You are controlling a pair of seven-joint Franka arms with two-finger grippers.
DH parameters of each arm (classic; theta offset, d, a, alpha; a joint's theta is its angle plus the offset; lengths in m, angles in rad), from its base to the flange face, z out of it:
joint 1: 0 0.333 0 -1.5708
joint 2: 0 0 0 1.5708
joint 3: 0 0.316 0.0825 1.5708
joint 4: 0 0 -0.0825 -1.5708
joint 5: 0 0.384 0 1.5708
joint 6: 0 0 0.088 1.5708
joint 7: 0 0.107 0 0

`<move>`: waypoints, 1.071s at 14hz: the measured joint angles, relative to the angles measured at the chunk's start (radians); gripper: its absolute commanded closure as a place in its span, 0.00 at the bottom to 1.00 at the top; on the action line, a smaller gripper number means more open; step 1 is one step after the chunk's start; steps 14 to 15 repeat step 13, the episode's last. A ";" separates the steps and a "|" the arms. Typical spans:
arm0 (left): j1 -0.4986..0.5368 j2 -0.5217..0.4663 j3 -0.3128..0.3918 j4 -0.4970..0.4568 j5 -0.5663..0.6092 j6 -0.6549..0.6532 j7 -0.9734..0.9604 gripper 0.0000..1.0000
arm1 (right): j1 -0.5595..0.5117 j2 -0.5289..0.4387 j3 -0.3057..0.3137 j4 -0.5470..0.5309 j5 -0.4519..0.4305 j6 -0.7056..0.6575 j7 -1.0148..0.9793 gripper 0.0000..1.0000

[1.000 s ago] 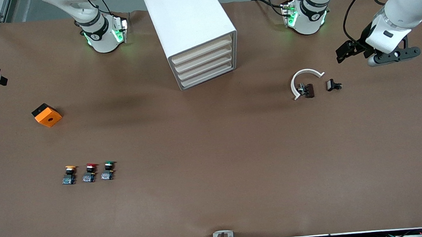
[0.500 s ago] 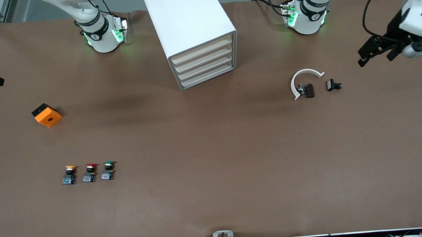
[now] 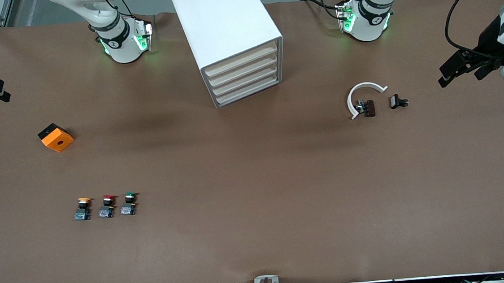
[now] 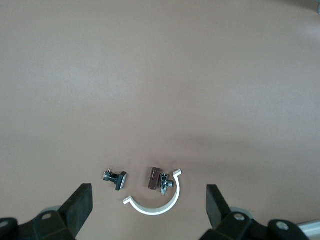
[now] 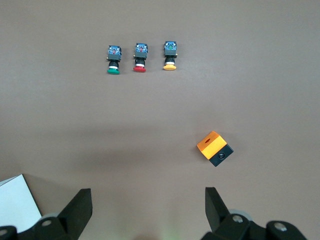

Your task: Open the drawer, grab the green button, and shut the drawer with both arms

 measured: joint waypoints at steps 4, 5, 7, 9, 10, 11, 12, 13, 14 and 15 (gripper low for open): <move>0.000 0.029 0.000 0.064 0.000 -0.069 0.034 0.00 | 0.000 0.000 0.007 0.000 0.000 -0.006 0.045 0.00; 0.000 0.033 0.000 0.064 0.000 -0.069 0.035 0.00 | 0.000 0.000 0.009 0.000 0.000 -0.009 0.051 0.00; 0.000 0.037 0.000 0.064 0.000 -0.069 0.036 0.00 | 0.000 0.000 0.010 0.000 0.004 -0.012 0.054 0.00; 0.000 0.037 0.000 0.065 0.000 -0.070 0.036 0.00 | -0.003 0.000 0.007 0.000 0.024 -0.018 0.057 0.00; 0.000 0.037 0.000 0.065 0.000 -0.071 0.036 0.00 | -0.006 0.000 0.005 0.000 0.031 -0.021 0.057 0.00; 0.000 0.038 0.000 0.065 0.000 -0.071 0.036 0.00 | -0.008 0.000 0.002 0.000 0.032 -0.021 0.057 0.00; 0.000 0.039 0.000 0.065 0.000 -0.072 0.036 0.00 | -0.008 0.000 0.000 0.000 0.032 -0.021 0.056 0.00; 0.000 0.041 0.000 0.066 0.000 -0.072 0.036 0.00 | -0.008 0.000 -0.002 0.000 0.032 -0.021 0.051 0.00; 0.000 0.041 0.000 0.066 0.000 -0.072 0.036 0.00 | -0.008 0.000 -0.002 0.000 0.032 -0.021 0.051 0.00; 0.000 0.041 0.000 0.066 0.000 -0.072 0.036 0.00 | -0.008 0.000 -0.002 0.000 0.032 -0.021 0.051 0.00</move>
